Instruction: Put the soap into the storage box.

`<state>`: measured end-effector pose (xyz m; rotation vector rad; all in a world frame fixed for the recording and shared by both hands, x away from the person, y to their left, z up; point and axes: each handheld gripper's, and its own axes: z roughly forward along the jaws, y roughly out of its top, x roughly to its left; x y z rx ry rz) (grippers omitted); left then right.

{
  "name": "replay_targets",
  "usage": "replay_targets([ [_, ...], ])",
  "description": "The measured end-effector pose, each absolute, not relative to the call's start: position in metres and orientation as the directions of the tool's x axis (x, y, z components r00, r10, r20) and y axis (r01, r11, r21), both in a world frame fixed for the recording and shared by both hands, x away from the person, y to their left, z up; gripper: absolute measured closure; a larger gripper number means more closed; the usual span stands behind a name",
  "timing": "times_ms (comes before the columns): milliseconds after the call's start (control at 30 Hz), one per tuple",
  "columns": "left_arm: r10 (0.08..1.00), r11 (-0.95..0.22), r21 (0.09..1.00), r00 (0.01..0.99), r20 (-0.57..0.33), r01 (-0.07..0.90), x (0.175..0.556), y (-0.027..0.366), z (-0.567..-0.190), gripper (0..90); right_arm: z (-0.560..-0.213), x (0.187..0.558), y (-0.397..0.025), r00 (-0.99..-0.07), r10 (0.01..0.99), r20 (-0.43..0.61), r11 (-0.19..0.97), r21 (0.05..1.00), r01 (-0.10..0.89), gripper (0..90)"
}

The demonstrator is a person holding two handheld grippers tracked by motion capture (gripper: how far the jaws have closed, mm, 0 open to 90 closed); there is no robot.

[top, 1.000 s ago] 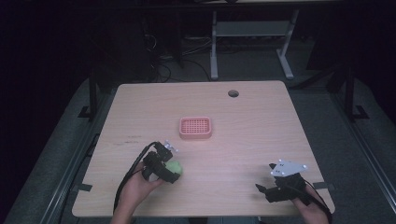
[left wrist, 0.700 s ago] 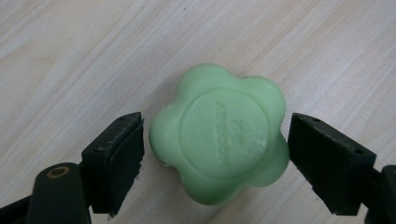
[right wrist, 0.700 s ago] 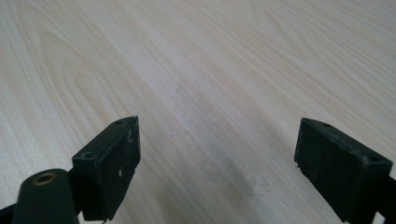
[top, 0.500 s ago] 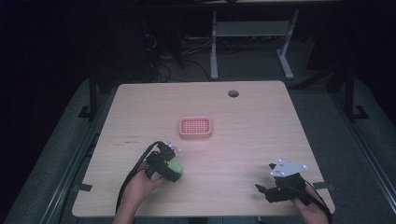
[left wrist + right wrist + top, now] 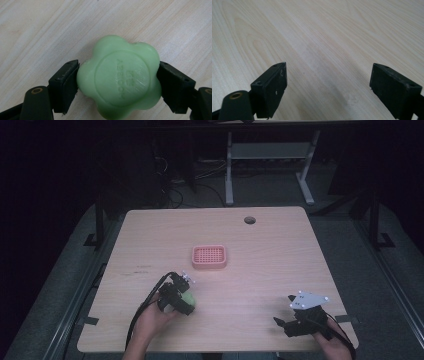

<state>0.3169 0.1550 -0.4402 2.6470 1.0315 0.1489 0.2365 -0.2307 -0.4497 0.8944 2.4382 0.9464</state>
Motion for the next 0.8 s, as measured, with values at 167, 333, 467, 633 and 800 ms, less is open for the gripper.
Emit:
replay_targets([
  [167, 0.677, -0.699, 0.305, 0.736, -0.012, 0.647, 0.317, 0.1541, -0.4415, 23.9, -0.4497, 0.2365, -0.2307, -0.728, 0.676, -0.112, 0.572, 0.702, 0.424, 13.8],
  [333, 0.676, -0.699, 0.302, 0.737, -0.014, 0.648, 0.3174, 0.1537, -0.4425, 24.6, -0.4495, 0.2364, -0.231, -0.727, 0.677, -0.11, 0.571, 0.702, 0.426, 13.8],
  [467, 0.674, -0.705, 0.295, 0.739, -0.008, 0.645, 0.3176, 0.1532, -0.443, 24.7, -0.4493, 0.2365, -0.2314, -0.728, 0.676, -0.113, 0.572, 0.703, 0.422, 13.8],
  [633, 0.677, -0.701, 0.301, 0.736, -0.001, 0.646, 0.3165, 0.1522, -0.4426, 25.6, -0.4494, 0.2365, -0.2314, -0.728, 0.677, -0.112, 0.572, 0.703, 0.423, 13.8],
  [800, 0.675, -0.704, 0.296, 0.738, -0.005, 0.646, 0.3176, 0.1525, -0.4423, 25.8, -0.4495, 0.2366, -0.2316, -0.726, 0.679, -0.112, 0.57, 0.703, 0.425, 13.8],
])
